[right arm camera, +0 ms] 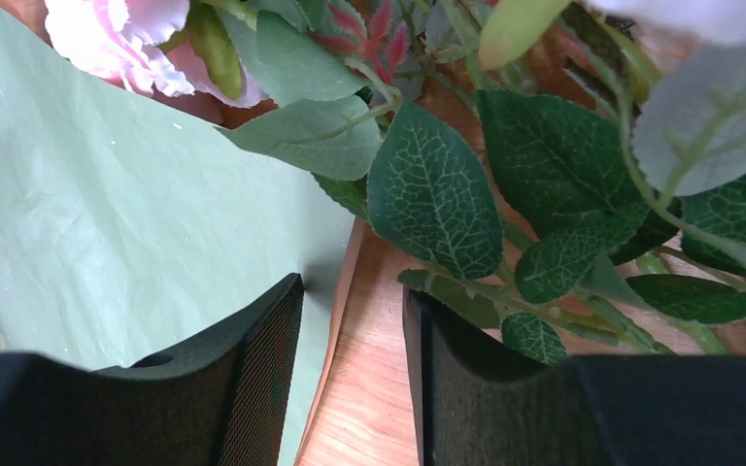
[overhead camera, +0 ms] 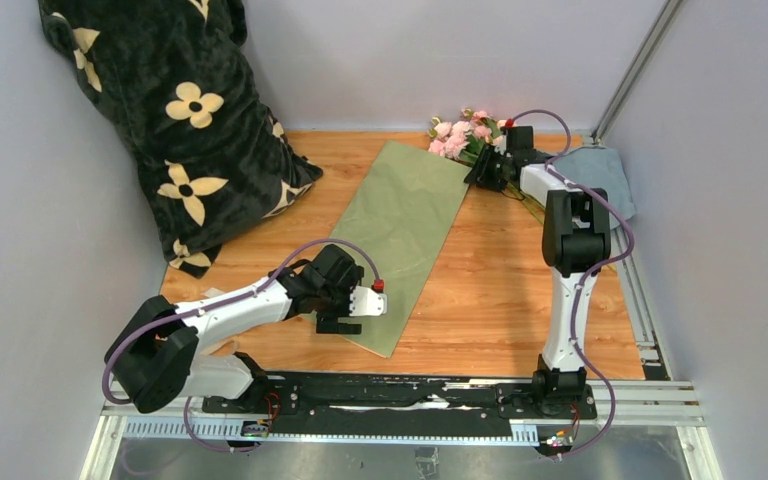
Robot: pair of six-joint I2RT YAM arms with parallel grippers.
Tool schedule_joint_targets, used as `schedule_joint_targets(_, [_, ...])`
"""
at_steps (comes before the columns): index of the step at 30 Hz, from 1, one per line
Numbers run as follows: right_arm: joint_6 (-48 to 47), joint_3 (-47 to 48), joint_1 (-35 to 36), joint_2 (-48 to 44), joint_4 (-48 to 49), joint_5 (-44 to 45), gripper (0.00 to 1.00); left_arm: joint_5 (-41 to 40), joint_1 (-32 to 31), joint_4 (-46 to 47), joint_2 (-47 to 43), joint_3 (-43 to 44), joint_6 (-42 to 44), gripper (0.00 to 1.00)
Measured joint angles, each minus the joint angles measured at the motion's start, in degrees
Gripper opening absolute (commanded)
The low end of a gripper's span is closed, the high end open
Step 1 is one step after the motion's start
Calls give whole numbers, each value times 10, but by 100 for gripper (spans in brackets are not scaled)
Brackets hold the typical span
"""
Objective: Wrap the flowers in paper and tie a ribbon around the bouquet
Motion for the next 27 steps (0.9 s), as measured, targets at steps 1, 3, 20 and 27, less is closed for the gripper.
schedule_joint_targets(1, [2,-1,0,1,-1,5,45,0,0,0,0,0,0,100])
schedule_joint_targets(3, [5,-1,0,1,0,7,37,0,0,0,0,0,0,100])
schedule_joint_targets(20, [4,23,0,32,40,-13,29,-2,0,-1,5,3,-1,100])
schedule_joint_targets(27, [-23,23,3,31,55,-14,27,-2,0,-1,15,10,-1,100])
